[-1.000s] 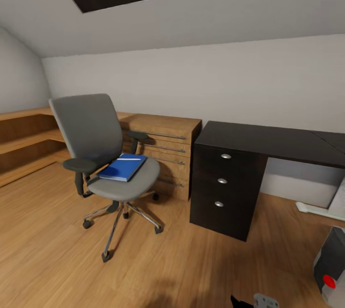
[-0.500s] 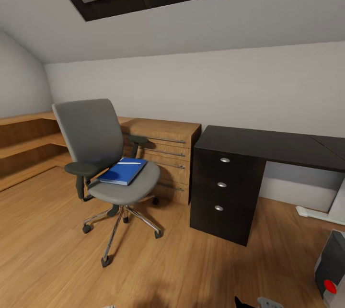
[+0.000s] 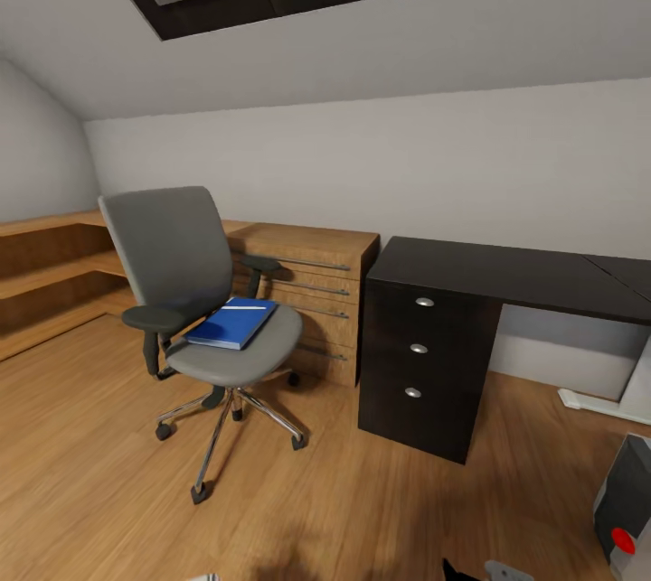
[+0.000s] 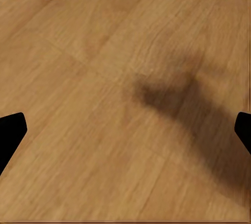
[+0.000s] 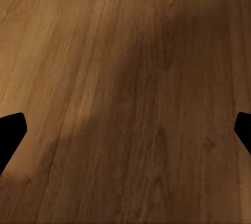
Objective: In the bedroom, organize the workspace by keeping the computer under the desk, ensuring the monitor is on the desk, placing the keyboard on the desk next to the monitor, placing the mouse on the desk next to the keyboard, moving the folder from the swivel chair onto the desk next to the mouse, stacking the notebook on top of the folder with the pen on top of the notebook, and positioning the swivel chair next to the desk.
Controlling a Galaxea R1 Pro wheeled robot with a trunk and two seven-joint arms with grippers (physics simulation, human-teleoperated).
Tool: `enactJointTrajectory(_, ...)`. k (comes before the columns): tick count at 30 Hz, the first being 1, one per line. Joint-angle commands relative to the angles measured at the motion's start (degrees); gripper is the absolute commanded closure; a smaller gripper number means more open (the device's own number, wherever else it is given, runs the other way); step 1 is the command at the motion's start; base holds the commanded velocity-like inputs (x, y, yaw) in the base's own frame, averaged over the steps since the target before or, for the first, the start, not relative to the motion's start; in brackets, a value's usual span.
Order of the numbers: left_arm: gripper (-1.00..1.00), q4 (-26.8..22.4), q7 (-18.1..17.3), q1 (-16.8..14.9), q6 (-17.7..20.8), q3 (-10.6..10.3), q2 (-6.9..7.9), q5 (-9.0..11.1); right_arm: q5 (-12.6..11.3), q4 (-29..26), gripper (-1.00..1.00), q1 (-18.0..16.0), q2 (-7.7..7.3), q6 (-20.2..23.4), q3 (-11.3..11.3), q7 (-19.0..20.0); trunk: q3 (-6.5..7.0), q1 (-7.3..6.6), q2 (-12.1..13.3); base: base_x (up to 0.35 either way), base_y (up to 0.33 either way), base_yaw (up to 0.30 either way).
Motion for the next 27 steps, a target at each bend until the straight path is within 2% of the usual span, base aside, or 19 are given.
enactJointTrajectory(1, -1.0, 0.19, -0.23, -0.02, -0.12, 0.12, -0.19, 0.5, -0.62, 0.12, -1.0, -0.05, 0.14, -0.15, -0.2, 0.58, -0.06, -0.01, -0.02, 0.0, 0.0, 0.0)
enactJointTrajectory(5, -1.0, 1.17, -0.26, -0.02, -0.44, -0.07, -0.91, 0.41, -0.63, 0.12, -1.0, -0.04, 1.0, -0.16, -0.22, 0.57, -0.04, -0.01, -0.02, 0.0, 0.0, -0.021)
enactJointTrajectory(10, -1.0, 1.7, -0.25, -0.02, -0.85, -0.13, -1.19, 0.38, -0.63, 0.12, -1.0, -0.05, 1.33, -0.17, -0.22, 0.55, 0.11, -0.01, -0.02, 0.0, 0.0, -0.163)
enactJointTrajectory(27, -1.0, 1.89, -0.32, -0.02, -1.0, -0.18, -1.35, 0.3, -0.63, 0.12, -1.0, -0.04, 1.53, -0.08, -0.23, 0.52, 0.54, -0.01, -0.02, 0.0, 0.0, -0.27)
